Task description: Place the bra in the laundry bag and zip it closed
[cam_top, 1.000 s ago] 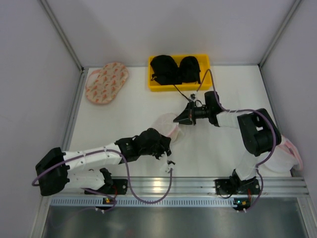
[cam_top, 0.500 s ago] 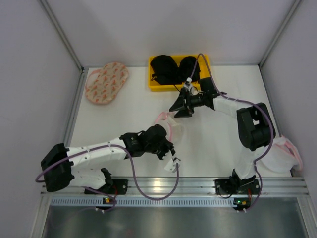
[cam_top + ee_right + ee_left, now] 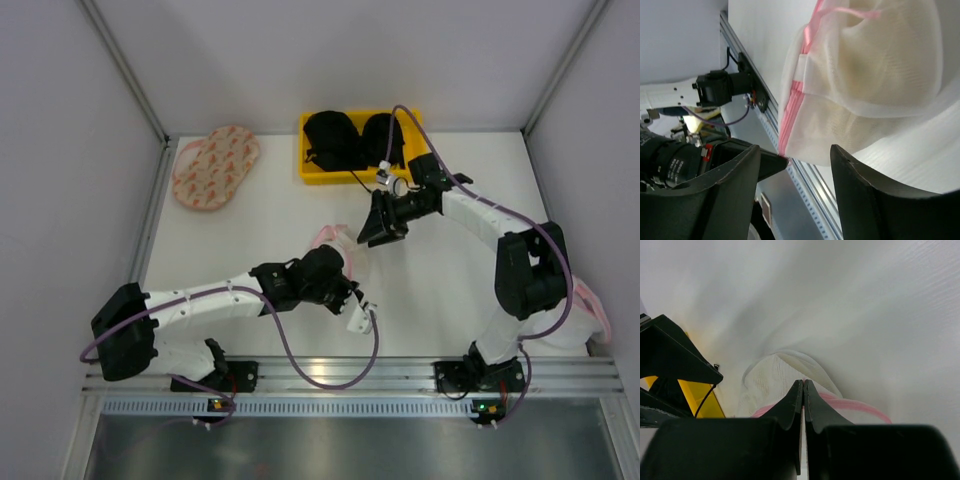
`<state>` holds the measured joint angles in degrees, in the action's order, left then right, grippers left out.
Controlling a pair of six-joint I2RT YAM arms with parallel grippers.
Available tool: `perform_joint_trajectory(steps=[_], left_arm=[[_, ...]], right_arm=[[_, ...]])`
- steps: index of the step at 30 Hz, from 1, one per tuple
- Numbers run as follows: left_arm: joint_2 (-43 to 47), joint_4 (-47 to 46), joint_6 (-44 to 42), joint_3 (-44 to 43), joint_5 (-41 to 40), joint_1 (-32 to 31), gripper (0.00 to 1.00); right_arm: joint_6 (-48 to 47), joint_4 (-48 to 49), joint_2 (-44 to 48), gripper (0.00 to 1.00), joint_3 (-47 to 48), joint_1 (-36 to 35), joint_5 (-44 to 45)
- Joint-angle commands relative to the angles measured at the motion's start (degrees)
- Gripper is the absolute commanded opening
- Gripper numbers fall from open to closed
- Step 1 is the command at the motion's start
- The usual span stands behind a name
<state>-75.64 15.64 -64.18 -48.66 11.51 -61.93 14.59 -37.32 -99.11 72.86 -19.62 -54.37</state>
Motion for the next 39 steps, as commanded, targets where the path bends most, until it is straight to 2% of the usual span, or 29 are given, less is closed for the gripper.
perform_joint_trajectory(steps=[1,10,11,12,17,18,34,38,39], left_arm=[[-0.04,-2.81,2.57,-2.4,0.36,-0.12,0.0],[-0.12,-3.42,3.27,-3.01,-1.14,-0.03,0.0],[-0.21,-3.51,3.8,-3.28,-1.31,-0.03,0.0],[-0.3,-3.42,4.59,-3.63,-1.23,0.06,0.0],[0.31,-3.42,4.85,-3.19,-0.96,-0.03,0.0],[0.57,-3.42,4.94,-3.1,-1.05,-0.03,0.0],[6.29,2.73,12.41,-0.55,4.75,-1.26,0.0],[6.47,3.08,13.9,-1.43,3.09,-1.96,0.0],[6.21,3.08,14.52,-2.48,2.21,-1.96,0.0]], right_arm=[[-2.29,-2.15,3.22,0.56,-0.61,-3.58,0.23],[-0.52,-1.61,0.41,0.59,-0.62,-9.56,-0.21],[-0.53,-1.7,0.15,0.55,-0.27,-10.09,-0.3],[-0.27,-1.7,-0.38,0.45,0.61,-10.26,-0.47],[0.7,-2.32,-3.1,0.12,5.27,-9.74,-1.0],[0.79,-2.23,-3.37,0.01,6.23,-9.56,-1.35],[3.34,0.4,-8.73,0.0,16.34,-5.87,0.58],[3.95,0.06,-9.35,0.0,18.81,-5.78,0.05],[3.87,-0.47,-9.09,0.05,19.16,-5.78,0.14]])
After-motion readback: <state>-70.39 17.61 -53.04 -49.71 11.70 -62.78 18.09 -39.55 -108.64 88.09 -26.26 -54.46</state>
